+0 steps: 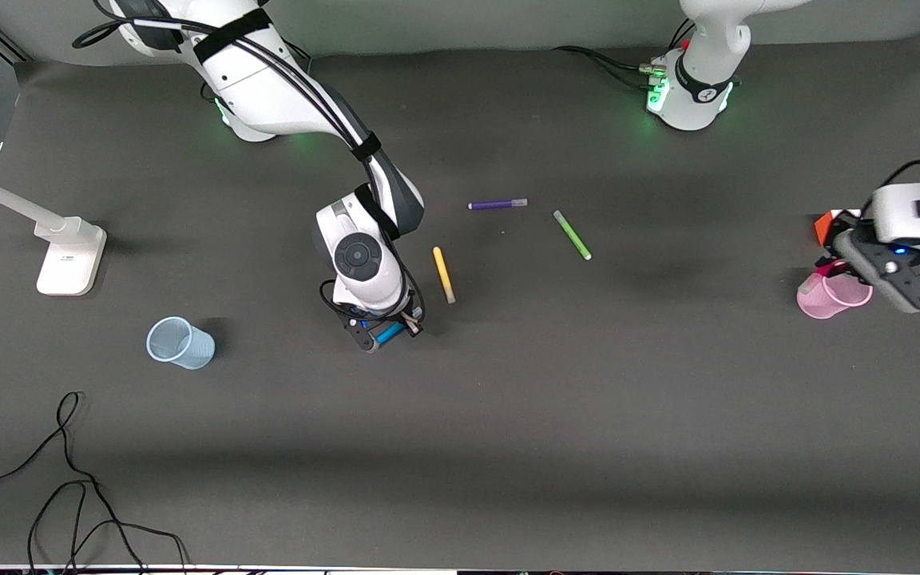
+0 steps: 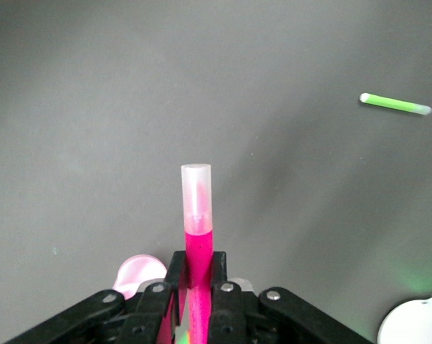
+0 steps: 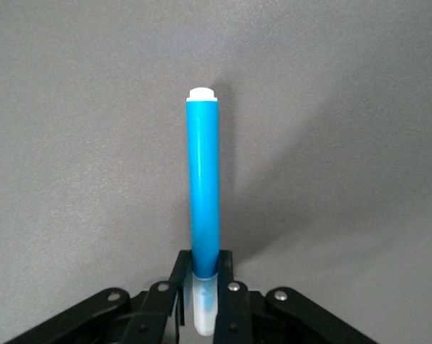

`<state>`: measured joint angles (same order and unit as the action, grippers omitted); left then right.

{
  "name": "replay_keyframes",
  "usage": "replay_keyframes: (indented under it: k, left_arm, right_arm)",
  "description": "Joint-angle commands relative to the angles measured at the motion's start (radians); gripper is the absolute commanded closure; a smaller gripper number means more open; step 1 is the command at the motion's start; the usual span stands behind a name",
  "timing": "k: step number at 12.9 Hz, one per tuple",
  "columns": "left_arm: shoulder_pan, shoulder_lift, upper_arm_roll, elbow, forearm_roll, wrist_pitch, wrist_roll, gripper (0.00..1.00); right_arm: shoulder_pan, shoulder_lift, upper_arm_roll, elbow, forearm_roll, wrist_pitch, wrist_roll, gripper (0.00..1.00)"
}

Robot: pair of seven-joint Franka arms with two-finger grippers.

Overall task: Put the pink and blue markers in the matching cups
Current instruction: 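Lift the pink marker with the left gripper toward the pink cup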

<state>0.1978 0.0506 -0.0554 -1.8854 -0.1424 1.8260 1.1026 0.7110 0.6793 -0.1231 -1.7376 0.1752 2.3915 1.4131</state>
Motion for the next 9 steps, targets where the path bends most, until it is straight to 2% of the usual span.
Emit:
replay_keyframes:
  k: [1,3,6,9]
  left_arm:
    - [0.125,0.003,-0.012,-0.061,-0.161,0.050,0.282,1.00]
    - [0.207,0.044,-0.014,-0.063,-0.245,0.059,0.482,1.00]
    - [0.340,0.148,-0.014,-0.060,-0.445,0.055,0.881,1.00]
    - [0.429,0.239,-0.015,-0.051,-0.526,0.010,1.086,1.00]
  right_arm:
    - [-0.001,-0.052,-0.007,0.022,0.018,-0.108,-0.023,0.84]
    - [-0.001,-0.116,-0.013,0.041,0.018,-0.230,-0.032,0.84]
    - [-0.040,-0.222,-0.015,0.073,0.020,-0.398,-0.084,0.84]
    - [-0.111,-0.300,-0.016,0.133,0.020,-0.599,-0.190,0.84]
